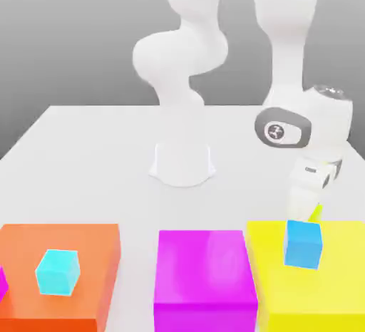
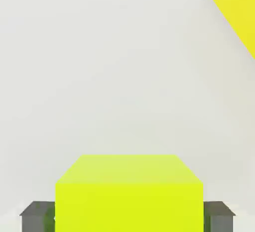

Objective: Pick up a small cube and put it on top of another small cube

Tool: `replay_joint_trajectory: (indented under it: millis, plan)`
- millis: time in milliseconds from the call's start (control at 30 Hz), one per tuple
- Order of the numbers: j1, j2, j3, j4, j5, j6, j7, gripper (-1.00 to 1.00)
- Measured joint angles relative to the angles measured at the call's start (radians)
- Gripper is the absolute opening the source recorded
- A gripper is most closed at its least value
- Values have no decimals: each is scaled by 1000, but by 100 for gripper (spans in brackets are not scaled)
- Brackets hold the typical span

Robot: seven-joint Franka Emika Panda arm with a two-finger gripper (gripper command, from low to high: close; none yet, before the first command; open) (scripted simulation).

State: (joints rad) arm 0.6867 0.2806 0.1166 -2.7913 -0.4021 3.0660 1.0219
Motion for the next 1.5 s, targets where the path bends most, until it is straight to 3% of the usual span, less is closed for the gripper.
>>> replay_joint_trajectory:
  millis: [133,267,400,600,933,1200,1400,1500]
  plan:
    - [-23,-19,28,-4,16,-15,-12,-100]
    - [-133,-128,175,-31,173,-96,-129,-100]
    - [-143,-245,232,-55,357,-186,-266,-100]
    - [-151,-175,235,112,429,-419,-310,-100]
    - [-145,4,232,439,463,-852,-277,-100]
    - [-177,116,167,712,481,-1153,-199,-100]
    - [-341,120,2,861,503,-1208,-170,-100]
    - [-410,85,-70,845,509,-1165,-150,-100]
